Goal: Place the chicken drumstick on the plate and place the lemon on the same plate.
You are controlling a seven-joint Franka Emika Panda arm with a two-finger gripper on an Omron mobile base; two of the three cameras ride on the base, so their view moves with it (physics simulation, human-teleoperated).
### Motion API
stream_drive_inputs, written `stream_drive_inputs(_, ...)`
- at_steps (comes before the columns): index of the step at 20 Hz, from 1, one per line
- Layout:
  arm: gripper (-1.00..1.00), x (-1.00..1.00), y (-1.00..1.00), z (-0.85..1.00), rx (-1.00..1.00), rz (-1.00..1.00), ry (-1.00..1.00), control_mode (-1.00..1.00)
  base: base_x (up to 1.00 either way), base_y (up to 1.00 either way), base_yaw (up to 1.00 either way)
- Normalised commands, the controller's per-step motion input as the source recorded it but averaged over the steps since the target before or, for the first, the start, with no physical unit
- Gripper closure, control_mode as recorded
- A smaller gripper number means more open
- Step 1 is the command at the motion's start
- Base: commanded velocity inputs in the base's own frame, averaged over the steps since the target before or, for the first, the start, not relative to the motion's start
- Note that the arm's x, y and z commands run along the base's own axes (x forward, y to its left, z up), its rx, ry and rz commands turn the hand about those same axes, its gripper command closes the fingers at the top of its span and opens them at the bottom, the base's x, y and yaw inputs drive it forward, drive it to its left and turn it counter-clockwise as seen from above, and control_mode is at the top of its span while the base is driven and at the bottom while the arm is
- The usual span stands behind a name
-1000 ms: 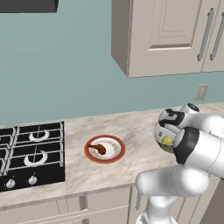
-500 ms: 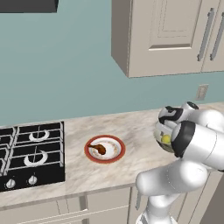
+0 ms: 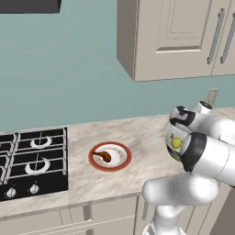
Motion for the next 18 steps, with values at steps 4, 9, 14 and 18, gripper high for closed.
stream_drive_inputs(4, 1.00, -0.27, -0.01, 0.83, 0.00, -0.02, 0.00, -1.00, 0.00, 0.00, 0.00)
stream_drive_inputs(9, 1.00, -0.03, 0.24, 0.65, 0.00, 0.00, 0.00, -1.00, 0.00, 0.00, 0.00)
stream_drive_inputs(14, 1.00, 0.00, 0.69, 0.27, 0.00, 0.02, 0.00, -1.00, 0.00, 0.00, 0.00)
stream_drive_inputs(18, 1.00, 0.00, 0.89, 0.05, 0.00, 0.09, 0.00, -1.00, 0.00, 0.00, 0.00)
